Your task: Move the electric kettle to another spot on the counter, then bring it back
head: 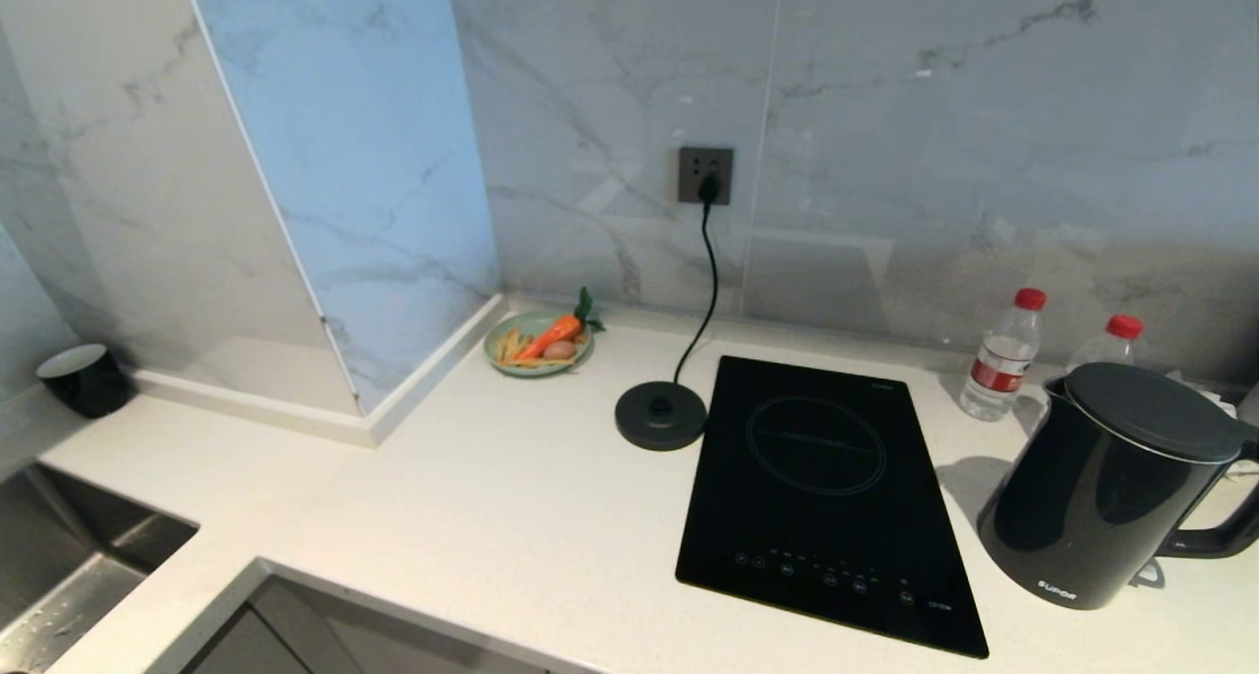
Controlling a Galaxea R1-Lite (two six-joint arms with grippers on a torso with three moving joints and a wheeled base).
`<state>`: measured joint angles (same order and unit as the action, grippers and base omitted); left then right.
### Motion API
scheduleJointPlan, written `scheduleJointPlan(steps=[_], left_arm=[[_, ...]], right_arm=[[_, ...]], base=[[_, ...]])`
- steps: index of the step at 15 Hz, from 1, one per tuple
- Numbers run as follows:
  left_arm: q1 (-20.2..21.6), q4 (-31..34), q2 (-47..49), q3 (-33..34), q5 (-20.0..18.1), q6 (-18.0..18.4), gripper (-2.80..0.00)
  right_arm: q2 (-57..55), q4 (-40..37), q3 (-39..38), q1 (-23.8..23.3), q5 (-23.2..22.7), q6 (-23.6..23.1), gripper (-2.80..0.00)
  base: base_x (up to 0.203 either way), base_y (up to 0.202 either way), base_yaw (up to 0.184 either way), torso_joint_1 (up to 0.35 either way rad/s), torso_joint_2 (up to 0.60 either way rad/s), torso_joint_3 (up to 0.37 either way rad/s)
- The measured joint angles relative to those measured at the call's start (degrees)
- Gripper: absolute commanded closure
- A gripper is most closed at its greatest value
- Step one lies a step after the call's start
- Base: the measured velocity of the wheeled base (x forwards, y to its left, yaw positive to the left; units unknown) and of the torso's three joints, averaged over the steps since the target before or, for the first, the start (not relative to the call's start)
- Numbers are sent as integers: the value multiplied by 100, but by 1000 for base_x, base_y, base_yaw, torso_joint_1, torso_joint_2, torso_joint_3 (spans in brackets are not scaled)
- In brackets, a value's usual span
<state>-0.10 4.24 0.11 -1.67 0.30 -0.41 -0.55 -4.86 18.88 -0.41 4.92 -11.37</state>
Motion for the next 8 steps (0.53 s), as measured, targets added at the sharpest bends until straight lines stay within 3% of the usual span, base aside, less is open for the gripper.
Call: scheduleJointPlan(steps=[3, 6, 8], left_arm=[[0, 0, 0, 0, 0, 0, 0], [0, -2, 0, 0, 0, 0, 0], [0, 0, 0, 0, 0, -1, 0]], right_arm=[[28, -991, 118, 6, -142, 272, -280], [54, -909, -529, 8, -451, 28, -280], [55, -432, -1115, 6, -543, -218, -280]], base=[[0, 0, 0, 0, 0, 0], [0, 0, 0, 0, 0, 0], [0, 0, 0, 0, 0, 0]])
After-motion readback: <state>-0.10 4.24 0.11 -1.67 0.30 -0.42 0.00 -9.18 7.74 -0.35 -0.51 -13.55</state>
